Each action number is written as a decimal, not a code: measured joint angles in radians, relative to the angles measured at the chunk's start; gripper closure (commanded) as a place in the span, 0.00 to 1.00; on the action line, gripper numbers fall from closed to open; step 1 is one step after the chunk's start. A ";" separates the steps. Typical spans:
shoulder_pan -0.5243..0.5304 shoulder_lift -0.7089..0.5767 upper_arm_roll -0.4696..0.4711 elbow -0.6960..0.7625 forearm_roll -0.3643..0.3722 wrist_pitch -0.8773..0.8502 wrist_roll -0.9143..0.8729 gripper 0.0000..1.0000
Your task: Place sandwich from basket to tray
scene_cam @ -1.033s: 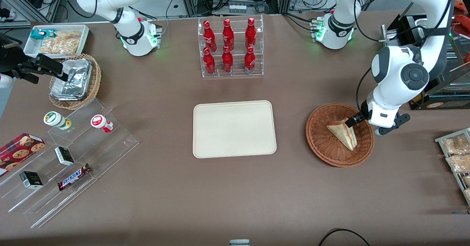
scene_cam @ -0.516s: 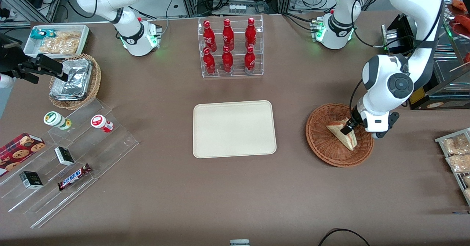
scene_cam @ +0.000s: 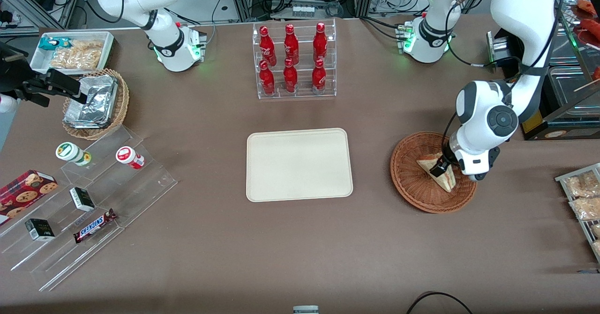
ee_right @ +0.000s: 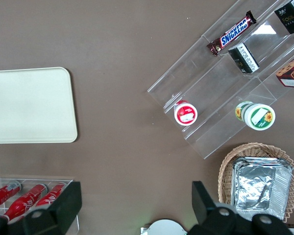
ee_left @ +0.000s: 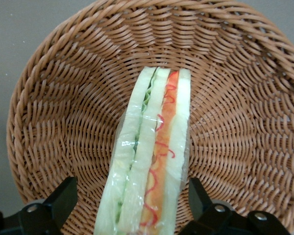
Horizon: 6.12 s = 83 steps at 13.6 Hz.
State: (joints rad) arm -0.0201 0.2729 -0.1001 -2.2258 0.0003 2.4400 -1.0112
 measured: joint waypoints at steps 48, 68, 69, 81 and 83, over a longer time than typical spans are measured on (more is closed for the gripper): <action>-0.629 0.472 -0.082 0.817 0.032 -0.287 0.050 0.00; -0.269 0.053 -0.033 0.611 0.045 -0.733 0.417 0.00; -0.238 0.023 -0.032 0.585 0.045 -0.734 0.462 0.00; 0.036 -0.246 -0.058 0.494 0.046 -0.933 0.905 0.00; 0.038 -0.255 -0.036 0.532 0.046 -0.977 0.949 0.00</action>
State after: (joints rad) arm 0.0175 0.0181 -0.1363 -1.6933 0.0467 1.4626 -0.0619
